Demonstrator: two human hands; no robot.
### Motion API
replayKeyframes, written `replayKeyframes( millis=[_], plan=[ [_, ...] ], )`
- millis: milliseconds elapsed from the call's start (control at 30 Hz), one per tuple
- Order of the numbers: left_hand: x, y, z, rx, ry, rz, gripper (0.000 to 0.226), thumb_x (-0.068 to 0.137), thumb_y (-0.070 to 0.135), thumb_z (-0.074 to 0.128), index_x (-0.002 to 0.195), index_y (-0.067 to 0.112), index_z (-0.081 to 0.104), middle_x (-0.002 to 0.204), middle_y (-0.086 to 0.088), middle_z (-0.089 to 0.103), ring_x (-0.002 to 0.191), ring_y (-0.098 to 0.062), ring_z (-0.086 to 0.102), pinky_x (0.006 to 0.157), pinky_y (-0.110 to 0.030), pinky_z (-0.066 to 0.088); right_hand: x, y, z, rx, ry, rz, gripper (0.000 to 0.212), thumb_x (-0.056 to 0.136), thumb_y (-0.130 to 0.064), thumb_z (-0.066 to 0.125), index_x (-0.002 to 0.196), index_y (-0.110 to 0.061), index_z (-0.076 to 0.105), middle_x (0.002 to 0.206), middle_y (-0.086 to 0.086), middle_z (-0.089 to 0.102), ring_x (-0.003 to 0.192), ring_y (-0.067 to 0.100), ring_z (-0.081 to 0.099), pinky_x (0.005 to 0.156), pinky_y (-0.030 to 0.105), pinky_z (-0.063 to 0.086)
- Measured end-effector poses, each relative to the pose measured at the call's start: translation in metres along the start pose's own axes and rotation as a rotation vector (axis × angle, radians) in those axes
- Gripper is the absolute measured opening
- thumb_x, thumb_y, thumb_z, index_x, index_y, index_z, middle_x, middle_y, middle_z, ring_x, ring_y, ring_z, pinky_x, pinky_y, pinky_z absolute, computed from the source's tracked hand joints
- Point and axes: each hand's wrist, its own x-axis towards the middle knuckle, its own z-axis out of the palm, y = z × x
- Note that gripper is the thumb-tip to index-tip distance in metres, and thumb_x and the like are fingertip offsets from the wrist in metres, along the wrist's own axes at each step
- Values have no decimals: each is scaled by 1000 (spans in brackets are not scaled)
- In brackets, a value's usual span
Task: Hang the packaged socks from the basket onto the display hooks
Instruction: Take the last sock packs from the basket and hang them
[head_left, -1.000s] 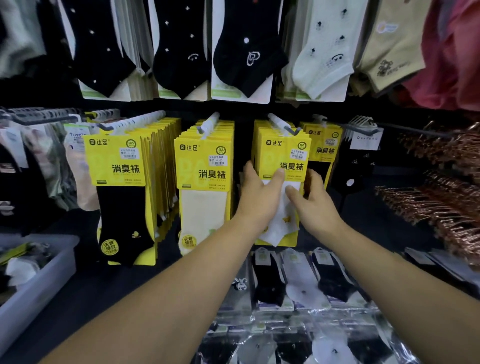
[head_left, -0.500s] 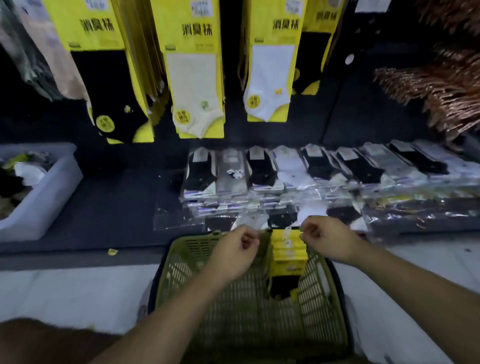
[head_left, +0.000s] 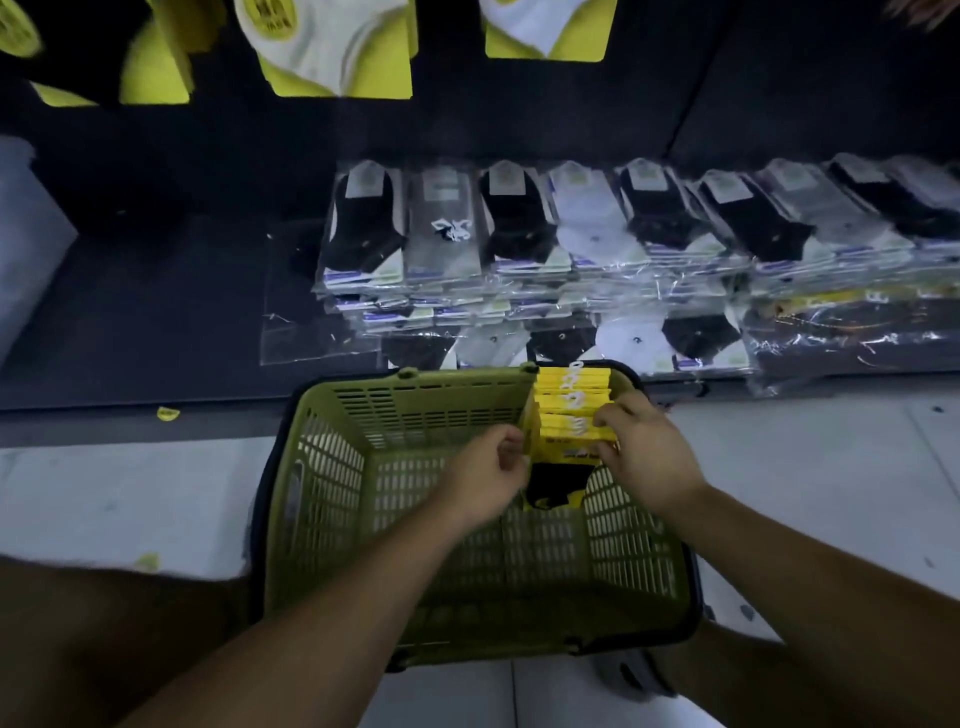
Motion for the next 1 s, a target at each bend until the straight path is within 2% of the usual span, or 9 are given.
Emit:
replayKeyframes(
  millis=[133,300,400,533,667,733,833,933,1000],
  plan=[
    [6,3,12,-70,-51,5,36,99,6,68,134,8,62,115,2,68,108,-18,69,101,-30,53,-6,2,3,58,37,2,26,82,-10,78,107,-7,69,115,14,57,97,37,62,80,44,55],
    [5,5,14,-115,-59,12,37,98,2,67,134,7,61,118,-5,68,110,-23,69,96,-27,53,-17,6,5,36,62,-47,31,81,-11,80,110,-11,71,114,11,60,91,33,65,72,37,54],
    [-1,6,15,-138,-102,0,38,99,4,68,136,11,60,119,1,66,106,-14,66,86,-13,51,-27,4,10,6,82,-28,31,83,-16,79,113,-15,70,112,8,63,92,32,66,68,37,54],
    [-6,6,20,-193,-120,-24,33,99,1,68,126,18,59,120,-2,65,111,-19,65,97,-32,53,-33,0,11,4,69,54,31,83,-18,79,112,-20,68,106,6,70,98,31,63,71,35,50],
    [-9,8,18,-230,-43,11,44,93,2,77,123,24,53,120,4,65,118,-18,63,105,-36,52,-26,-3,-9,182,-17,89,27,82,-20,80,106,-26,69,100,3,61,88,21,62,75,31,52],
    [-10,8,14,-264,-48,30,50,89,5,82,127,25,57,126,0,69,120,-15,64,107,-34,51,-20,-7,-21,319,-64,50,24,80,-18,83,94,-29,67,92,-6,63,85,11,60,72,19,47],
    [-14,6,5,-337,-68,15,30,90,11,83,108,31,69,103,13,79,97,-2,74,89,-25,56,-11,-18,-32,490,-100,17,34,78,-17,85,84,-39,60,85,-14,64,79,-1,57,64,6,41],
    [-18,6,-2,-401,22,-24,20,94,12,78,100,30,72,100,8,80,100,-14,76,92,-35,59,-2,-17,-30,454,-24,30,31,80,-20,83,94,-38,61,96,-16,61,81,1,60,62,6,39],
    [-20,5,-11,-400,71,-51,20,96,16,76,98,35,71,104,6,77,105,-18,74,96,-36,56,2,-9,-26,320,25,67,32,82,-22,81,109,-29,66,103,-13,54,85,10,61,70,21,46]
  ],
)
